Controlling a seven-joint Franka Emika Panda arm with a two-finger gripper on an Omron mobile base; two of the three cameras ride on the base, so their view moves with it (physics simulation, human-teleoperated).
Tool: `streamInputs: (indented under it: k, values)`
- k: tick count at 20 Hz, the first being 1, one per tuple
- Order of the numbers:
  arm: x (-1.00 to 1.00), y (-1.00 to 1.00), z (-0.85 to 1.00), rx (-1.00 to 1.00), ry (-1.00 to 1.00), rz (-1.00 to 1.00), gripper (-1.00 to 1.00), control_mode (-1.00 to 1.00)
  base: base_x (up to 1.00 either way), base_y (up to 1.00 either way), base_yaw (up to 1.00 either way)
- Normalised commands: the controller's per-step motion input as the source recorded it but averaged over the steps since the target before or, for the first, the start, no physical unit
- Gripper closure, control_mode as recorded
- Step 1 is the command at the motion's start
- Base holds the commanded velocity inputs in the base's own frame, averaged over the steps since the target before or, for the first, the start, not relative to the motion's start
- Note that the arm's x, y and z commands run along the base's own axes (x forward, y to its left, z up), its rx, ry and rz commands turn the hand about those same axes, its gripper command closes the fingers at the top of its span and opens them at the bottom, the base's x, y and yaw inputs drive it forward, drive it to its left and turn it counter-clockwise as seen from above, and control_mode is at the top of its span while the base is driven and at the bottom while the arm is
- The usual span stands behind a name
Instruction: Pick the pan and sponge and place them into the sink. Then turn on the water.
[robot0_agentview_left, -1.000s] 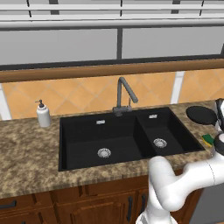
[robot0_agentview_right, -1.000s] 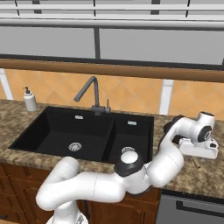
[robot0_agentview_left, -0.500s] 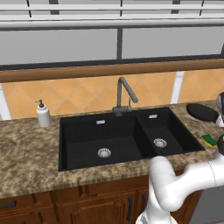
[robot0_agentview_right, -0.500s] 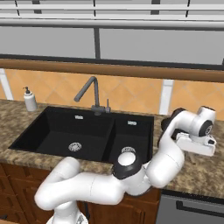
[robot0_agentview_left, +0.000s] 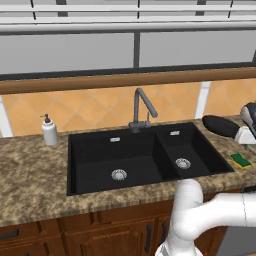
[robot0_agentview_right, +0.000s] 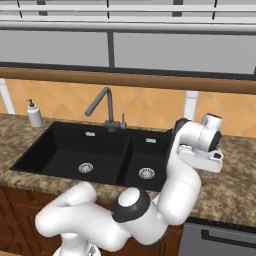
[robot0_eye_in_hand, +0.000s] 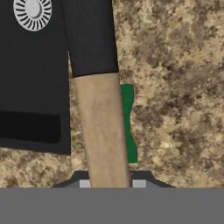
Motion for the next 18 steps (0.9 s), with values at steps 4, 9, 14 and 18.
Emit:
streamInputs:
  k: [4,9,14,18]
  values:
    - [-0.38,1.0,0.07,-0.1,-0.07,0.03,1.0,-1.0,0.0,0.0,0.0]
    - [-0.44,1.0,0.02,-0.07,0.0,0.11,1.0,-1.0,0.0,0.0,0.0]
    - [-0.17,1.0,0.23,-0.01,0.0,0.17,1.0,-1.0,0.0,0.0,0.0]
    - [-0.05,1.0,0.25,0.0,0.0,0.21,1.0,-1.0,0.0,0.0,0.0]
